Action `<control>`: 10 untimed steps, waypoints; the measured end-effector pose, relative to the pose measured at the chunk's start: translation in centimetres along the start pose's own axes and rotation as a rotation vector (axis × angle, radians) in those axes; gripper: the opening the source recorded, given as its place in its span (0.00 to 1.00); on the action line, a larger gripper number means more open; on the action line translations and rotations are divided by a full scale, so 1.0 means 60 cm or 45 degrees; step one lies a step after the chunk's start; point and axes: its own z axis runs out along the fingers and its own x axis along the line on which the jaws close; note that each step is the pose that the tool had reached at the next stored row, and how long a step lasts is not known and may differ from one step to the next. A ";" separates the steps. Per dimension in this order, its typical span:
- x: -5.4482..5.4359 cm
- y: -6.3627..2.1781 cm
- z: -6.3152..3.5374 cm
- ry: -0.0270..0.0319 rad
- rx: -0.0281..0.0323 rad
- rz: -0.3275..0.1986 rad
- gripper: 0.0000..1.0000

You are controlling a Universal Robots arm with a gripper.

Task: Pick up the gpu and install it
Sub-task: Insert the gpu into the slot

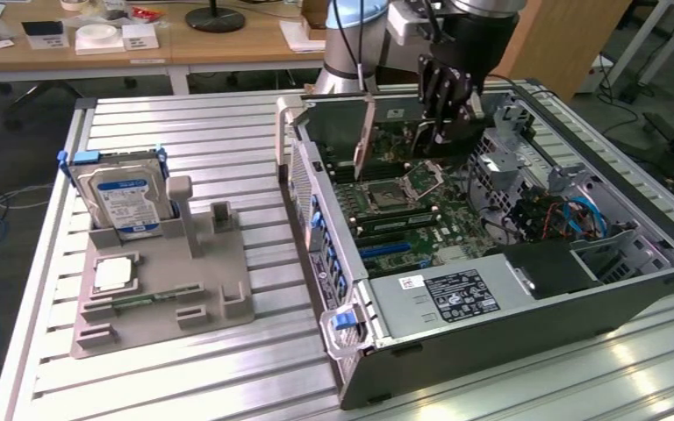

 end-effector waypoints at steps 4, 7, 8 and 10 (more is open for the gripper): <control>0.001 0.000 0.011 0.0005 -0.0138 -0.001 0.28; 0.004 0.000 0.020 0.0008 -0.0209 -0.002 0.28; 0.007 0.000 0.023 0.0010 -0.0222 -0.003 0.28; 0.013 0.000 0.028 0.0008 -0.0237 -0.005 0.28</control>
